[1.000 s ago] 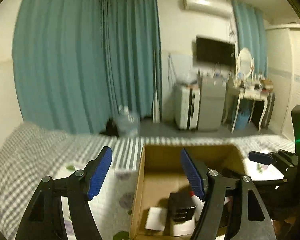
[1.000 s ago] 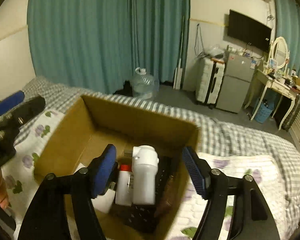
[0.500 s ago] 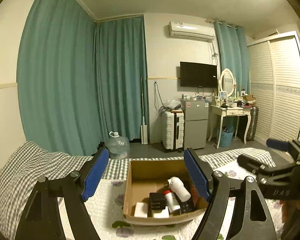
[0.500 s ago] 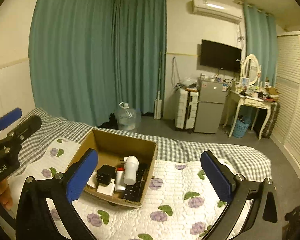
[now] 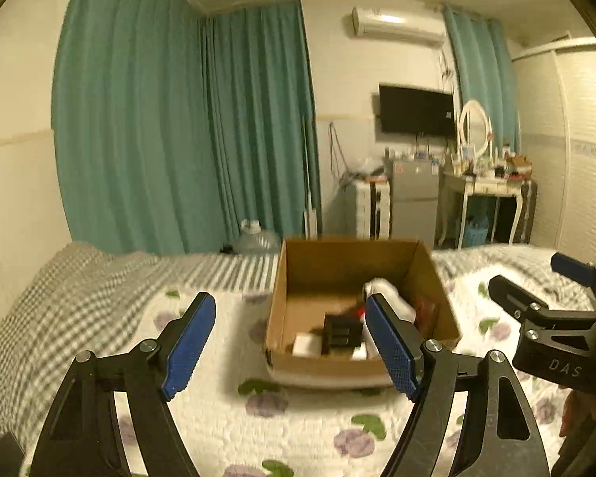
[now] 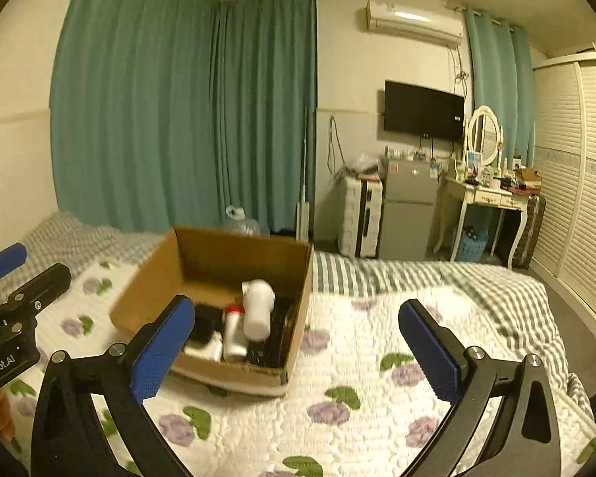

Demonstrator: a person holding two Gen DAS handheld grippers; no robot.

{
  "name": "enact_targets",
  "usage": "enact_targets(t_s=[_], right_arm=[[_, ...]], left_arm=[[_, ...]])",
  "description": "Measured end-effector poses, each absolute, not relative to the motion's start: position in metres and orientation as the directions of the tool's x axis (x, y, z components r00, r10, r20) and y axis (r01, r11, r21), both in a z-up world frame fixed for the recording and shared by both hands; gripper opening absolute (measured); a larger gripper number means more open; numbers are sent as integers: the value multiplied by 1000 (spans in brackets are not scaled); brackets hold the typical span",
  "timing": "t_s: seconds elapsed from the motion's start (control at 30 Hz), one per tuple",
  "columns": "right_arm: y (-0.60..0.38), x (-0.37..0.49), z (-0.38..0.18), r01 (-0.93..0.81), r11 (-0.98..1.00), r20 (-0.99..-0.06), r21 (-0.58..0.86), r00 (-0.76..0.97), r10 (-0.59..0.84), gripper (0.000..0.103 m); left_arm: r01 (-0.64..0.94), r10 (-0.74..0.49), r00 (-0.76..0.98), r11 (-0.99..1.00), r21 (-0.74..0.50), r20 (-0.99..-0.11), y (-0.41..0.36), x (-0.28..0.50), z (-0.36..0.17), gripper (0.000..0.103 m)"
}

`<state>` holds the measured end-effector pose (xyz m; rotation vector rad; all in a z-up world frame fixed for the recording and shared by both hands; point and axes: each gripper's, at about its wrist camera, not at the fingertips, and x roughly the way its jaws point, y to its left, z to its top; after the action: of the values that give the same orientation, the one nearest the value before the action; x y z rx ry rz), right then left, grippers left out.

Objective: Organize rigid objects

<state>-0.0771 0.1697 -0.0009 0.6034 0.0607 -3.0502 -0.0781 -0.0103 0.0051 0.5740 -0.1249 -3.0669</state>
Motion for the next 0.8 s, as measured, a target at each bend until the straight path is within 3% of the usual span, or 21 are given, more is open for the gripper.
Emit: enact_targets(t_s=[0.17, 0.8], right_arm=[[172, -84, -12, 31, -999, -401, -31, -916, -16, 103], [174, -75, -8, 25, -999, -394, -32, -919, -11, 103]], left_arm=[[11, -44, -918, -996, 87, -395, -8, -81, -11, 80], [5, -33, -917, -998, 70, -398, -7, -78, -13, 80]])
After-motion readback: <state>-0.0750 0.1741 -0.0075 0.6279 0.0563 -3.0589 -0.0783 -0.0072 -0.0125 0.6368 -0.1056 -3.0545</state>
